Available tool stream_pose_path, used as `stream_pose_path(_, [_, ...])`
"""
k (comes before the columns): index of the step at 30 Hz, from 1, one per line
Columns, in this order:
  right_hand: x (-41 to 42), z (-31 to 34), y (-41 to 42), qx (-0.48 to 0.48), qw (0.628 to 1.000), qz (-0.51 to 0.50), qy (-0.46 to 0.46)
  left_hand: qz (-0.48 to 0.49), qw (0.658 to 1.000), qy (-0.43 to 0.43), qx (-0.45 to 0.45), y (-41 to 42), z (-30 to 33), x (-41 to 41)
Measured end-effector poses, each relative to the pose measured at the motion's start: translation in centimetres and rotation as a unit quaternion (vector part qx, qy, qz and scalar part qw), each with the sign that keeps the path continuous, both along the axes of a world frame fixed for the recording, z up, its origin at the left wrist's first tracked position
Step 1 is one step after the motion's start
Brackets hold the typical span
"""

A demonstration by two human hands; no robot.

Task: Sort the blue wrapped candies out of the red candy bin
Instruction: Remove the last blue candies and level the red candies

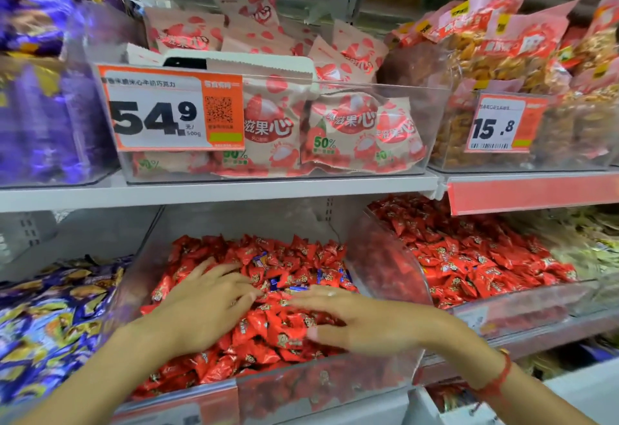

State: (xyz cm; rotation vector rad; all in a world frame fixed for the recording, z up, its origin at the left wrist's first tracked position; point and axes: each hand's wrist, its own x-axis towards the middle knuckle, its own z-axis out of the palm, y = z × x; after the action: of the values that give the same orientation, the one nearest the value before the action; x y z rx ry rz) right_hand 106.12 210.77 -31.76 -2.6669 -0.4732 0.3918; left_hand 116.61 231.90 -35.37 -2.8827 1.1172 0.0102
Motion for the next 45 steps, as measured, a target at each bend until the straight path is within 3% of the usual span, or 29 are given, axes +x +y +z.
stream_pose_path(7, [6.5, -1.2, -2.5, -0.016, 0.989, -0.128, -0.074, 0.021, 0.997, -0.015, -0.069, 1.5, -0.2, -0.8])
stream_pose_path(10, [9.2, -2.5, -0.8, -0.054, 0.987, -0.141, -0.048, 0.025, 0.994, -0.009, -0.102, 1.5, -0.8, -0.7])
stream_pose_path(14, [9.9, -3.4, 0.2, -0.071, 0.983, -0.159, -0.063, 0.046, 0.969, -0.029, -0.240, 1.4, -1.0, -1.2])
stream_pose_path(17, [8.4, -2.5, -1.3, 0.050, 0.970, -0.204, -0.118, 0.067, 0.948, -0.078, -0.300, 1.4, -1.1, -2.1])
stream_pose_path(20, [7.3, -2.7, -2.4, 0.142, 0.961, -0.212, -0.107, 0.072, 0.940, -0.087, -0.323, 1.2, -0.9, -2.6])
stream_pose_path(23, [8.2, -3.8, -2.2, 0.087, 0.968, -0.205, -0.119, 0.079, 0.932, -0.092, -0.341, 1.1, -0.9, -2.8])
stream_pose_path(27, [10.2, -4.8, -0.7, -0.043, 0.979, -0.189, -0.064, 0.064, 0.932, -0.100, -0.341, 1.0, -0.9, -2.8])
stream_pose_path(30, [10.7, -4.9, -0.4, -0.056, 0.975, -0.207, -0.063, 0.075, 0.940, -0.071, -0.327, 1.0, -1.3, -2.5])
stream_pose_path(36, [7.6, -3.1, -1.7, 0.098, 0.953, -0.240, -0.155, 0.066, 0.943, -0.079, -0.318, 1.2, -1.2, -2.6])
stream_pose_path(40, [6.0, 0.1, -1.6, 0.301, 0.904, -0.256, -0.162, 0.043, 0.911, -0.121, -0.391, 1.2, -0.6, -2.9])
stream_pose_path(42, [5.2, 1.4, -0.5, 0.390, 0.892, -0.207, -0.102, 0.031, 0.894, -0.082, -0.440, 0.8, 0.3, -3.3])
stream_pose_path(45, [4.5, 1.8, 1.7, 0.417, 0.897, -0.137, -0.051, -0.006, 0.849, 0.078, -0.522, -0.5, 1.1, -3.6])
